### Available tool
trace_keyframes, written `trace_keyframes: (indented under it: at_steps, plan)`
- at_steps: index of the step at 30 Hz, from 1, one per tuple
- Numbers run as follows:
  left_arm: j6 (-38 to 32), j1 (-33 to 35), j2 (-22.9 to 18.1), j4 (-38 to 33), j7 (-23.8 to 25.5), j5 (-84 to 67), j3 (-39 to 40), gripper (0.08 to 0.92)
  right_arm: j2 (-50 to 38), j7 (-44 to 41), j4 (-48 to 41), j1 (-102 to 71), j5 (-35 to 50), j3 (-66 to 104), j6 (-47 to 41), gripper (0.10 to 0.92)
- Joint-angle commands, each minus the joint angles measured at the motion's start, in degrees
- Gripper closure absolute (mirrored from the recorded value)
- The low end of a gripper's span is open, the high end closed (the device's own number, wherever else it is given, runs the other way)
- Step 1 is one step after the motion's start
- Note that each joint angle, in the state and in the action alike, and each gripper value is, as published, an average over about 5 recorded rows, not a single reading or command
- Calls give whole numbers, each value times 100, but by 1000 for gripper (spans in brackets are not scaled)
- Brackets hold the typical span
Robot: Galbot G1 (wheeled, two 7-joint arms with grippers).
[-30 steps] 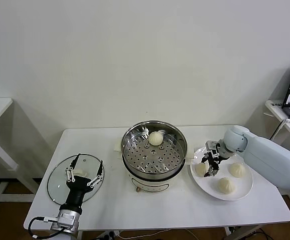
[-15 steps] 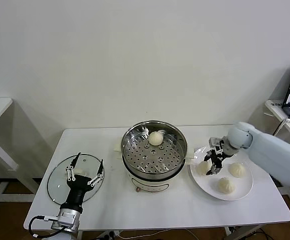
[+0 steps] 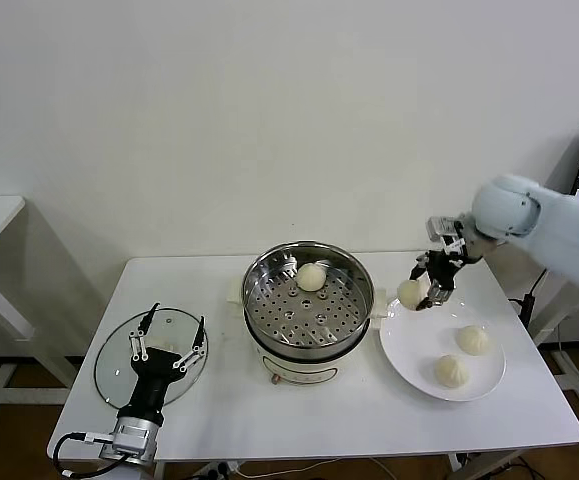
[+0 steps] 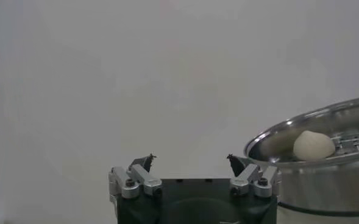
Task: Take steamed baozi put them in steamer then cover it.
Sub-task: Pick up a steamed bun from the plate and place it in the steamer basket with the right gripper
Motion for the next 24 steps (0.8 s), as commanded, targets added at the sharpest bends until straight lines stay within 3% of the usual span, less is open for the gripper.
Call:
trace_keyframes:
  at_steps: [1,14,24]
  plan:
    - [11,28,1,-157,-38,-6,-21,177,748,302,770,1361,1162,-800,-831,337]
    - [8,23,22,-190,-63,-6,-121,177,3355,636,-752,303,1264,-275,-1336,338]
    - [15,0,45,-151,-64,-15,-169,177,4205,423,-2165,-762,548,4,-1220,338]
